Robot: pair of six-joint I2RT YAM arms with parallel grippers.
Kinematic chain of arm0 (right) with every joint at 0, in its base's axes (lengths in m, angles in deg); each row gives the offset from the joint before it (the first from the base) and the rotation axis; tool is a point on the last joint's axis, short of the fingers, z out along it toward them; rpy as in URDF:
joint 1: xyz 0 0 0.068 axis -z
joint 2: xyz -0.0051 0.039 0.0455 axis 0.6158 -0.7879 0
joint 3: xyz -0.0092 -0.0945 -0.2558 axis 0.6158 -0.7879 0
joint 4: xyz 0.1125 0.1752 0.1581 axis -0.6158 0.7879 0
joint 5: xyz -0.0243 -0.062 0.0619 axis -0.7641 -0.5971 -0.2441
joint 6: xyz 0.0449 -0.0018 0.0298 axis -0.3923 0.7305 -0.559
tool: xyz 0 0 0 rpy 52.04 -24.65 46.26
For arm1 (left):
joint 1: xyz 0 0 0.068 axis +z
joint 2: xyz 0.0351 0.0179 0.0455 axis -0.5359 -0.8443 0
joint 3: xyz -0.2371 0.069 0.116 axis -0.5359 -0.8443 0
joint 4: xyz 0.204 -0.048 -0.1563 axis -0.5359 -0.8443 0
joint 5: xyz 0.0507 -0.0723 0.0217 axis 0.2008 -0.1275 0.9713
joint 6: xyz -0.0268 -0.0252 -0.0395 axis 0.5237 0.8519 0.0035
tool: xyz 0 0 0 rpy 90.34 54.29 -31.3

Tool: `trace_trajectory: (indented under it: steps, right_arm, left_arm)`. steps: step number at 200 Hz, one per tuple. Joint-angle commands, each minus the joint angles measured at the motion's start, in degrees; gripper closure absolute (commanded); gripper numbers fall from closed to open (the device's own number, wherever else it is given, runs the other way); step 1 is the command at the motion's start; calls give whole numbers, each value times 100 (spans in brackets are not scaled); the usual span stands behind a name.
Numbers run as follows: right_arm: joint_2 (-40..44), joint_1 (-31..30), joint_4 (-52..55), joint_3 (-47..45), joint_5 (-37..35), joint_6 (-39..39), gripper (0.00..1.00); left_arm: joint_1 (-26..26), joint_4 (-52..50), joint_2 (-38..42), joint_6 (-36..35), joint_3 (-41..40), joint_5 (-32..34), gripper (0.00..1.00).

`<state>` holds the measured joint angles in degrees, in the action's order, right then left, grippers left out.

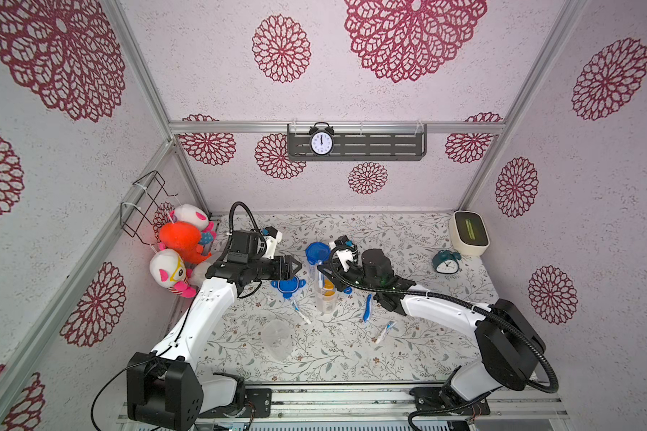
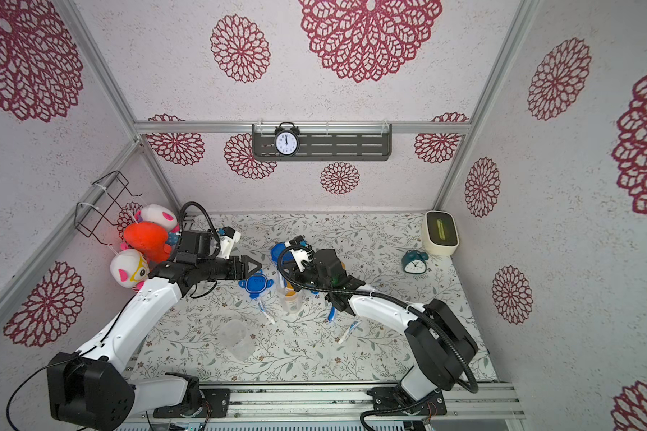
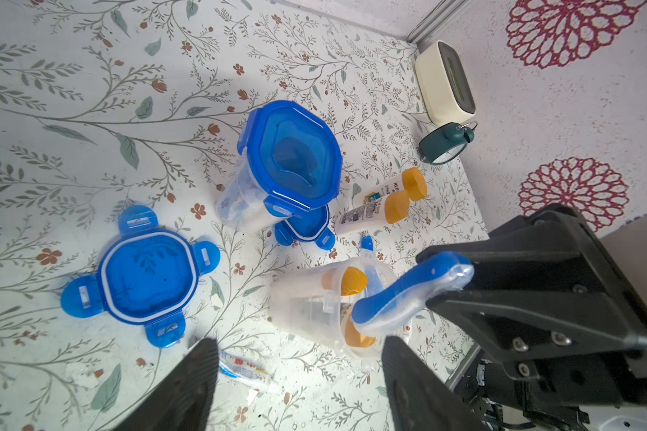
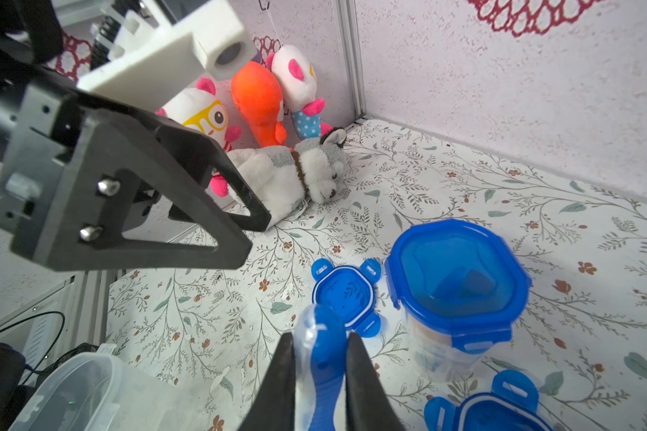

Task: Pack away toiletry kits
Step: Place the toiletry item into the container, then pick up the toiletry item from the center of the board.

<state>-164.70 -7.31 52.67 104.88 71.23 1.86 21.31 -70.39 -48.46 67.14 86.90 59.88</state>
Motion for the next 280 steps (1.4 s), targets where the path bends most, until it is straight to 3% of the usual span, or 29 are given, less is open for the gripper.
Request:
trace_trajectory:
  steps: [1, 34, 57, 90, 119, 168, 211, 280]
  right_arm:
    - [-14, -52, -500, -40, 80, -44, 79]
    - [57, -72, -556, -156, 107, -63, 68]
    - [330, -62, -377, -175, -71, -71, 62]
    - [740, 100, 1002, 261, -525, -316, 57]
    - [1028, 559, 2326, 629, -866, -803, 58]
    - [1384, 1435, 3466, 775, -847, -1075, 58]
    - [1524, 1747, 4008, 698, -477, -1100, 58]
    - [1720, 2152, 3816, 331, 60, -1180, 58]
  left_arm:
    - [20, -11, -9, 43, 2, 71, 27]
    - [19, -38, -79, 65, 28, 258, 27]
    - [-43, -27, -106, 344, 19, 826, 28]
    - [-283, -661, -221, 1357, 317, 1764, 29]
    - [-559, -1871, -600, 2049, 789, 2085, 31]
    - [-1338, -2460, -991, 3327, 859, 2106, 45]
    - [-1401, -2547, -1352, 3911, 723, 2127, 56]
    - [-1385, -1814, -1902, 4280, 413, 1877, 56]
